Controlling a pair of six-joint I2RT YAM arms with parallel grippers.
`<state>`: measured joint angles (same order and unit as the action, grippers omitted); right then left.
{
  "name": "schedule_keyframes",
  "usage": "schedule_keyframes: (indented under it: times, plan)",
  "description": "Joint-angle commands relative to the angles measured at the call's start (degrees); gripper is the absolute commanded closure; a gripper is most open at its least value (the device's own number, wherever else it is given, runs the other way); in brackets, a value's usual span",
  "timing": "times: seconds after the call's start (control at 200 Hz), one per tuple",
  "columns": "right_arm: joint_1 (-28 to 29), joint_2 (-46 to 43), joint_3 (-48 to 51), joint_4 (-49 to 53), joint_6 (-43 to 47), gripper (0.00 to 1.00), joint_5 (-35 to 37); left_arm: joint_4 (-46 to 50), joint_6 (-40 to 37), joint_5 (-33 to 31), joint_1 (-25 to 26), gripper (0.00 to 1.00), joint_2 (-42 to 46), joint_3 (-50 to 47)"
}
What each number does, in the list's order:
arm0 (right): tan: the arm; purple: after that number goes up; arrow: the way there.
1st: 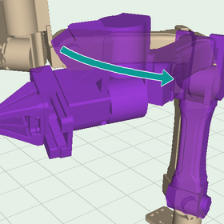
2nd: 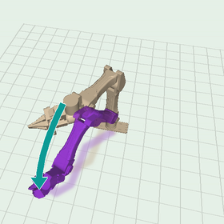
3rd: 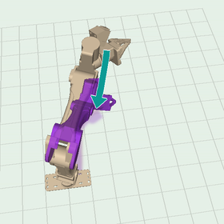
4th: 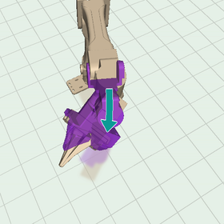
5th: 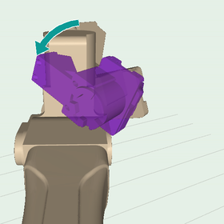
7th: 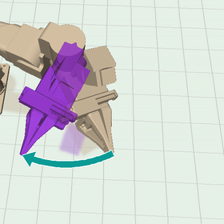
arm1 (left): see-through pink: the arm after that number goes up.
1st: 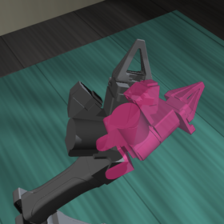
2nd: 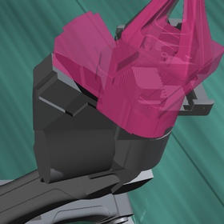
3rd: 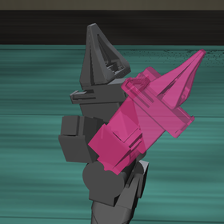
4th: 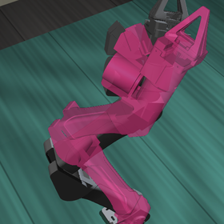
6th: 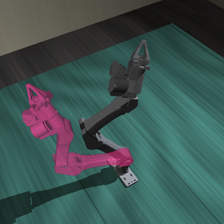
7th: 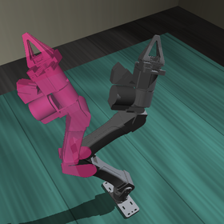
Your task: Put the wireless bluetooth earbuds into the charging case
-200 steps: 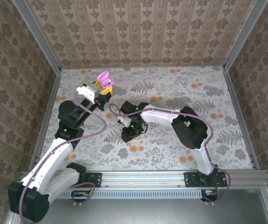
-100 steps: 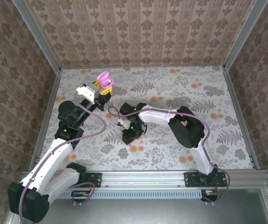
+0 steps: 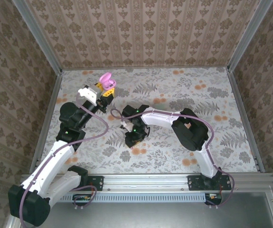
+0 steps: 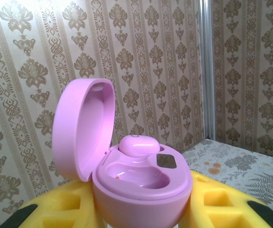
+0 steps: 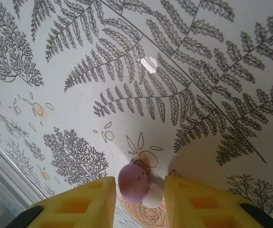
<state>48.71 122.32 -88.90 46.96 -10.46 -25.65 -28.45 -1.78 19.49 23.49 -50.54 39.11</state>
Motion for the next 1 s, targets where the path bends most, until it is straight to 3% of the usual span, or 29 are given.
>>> schedule_keyframes:
  times: [0.0, 0.995]
  plan:
    - [0.52, -0.48, -1.96, 2.20, -0.62, 0.66, 1.07, -0.25, -0.46, 0.05, -0.30, 0.73, 0.35, -0.17]
    - [5.29, 7.08, -12.16, 13.68, 2.11, 0.67, 11.94, -0.66, -0.60, 0.02, -0.55, 0.73, 0.27, -0.71]
